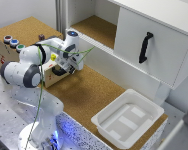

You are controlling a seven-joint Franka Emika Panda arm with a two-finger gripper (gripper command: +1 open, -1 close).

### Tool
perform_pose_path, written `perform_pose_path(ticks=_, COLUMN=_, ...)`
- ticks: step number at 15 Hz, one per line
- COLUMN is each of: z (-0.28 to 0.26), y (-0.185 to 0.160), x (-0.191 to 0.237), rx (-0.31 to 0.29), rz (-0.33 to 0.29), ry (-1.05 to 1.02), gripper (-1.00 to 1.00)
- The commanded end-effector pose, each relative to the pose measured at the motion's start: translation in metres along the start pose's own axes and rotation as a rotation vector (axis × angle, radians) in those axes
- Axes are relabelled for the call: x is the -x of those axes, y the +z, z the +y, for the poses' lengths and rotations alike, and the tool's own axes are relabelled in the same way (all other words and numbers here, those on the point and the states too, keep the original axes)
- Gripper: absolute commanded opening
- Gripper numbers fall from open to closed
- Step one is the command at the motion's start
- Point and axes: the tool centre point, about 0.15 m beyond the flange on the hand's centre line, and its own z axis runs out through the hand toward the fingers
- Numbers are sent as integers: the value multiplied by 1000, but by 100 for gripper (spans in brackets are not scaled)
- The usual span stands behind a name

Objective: Close the cabinet drawer

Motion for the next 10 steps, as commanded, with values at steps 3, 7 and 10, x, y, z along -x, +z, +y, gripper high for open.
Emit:
perform_pose_path(ticks=3, z=-34, y=21, x=-13, rx=-30, rz=-68, ry=-81, gripper=-100)
perform_pose_path(ticks=7, z=-60, y=27, x=-5, rx=-31, rz=-76, ry=-108, gripper=-100)
perform_pose_path(ticks=10, z=-89, y=33, x=7, rx=-35, rz=-81, ry=-101, gripper=-100)
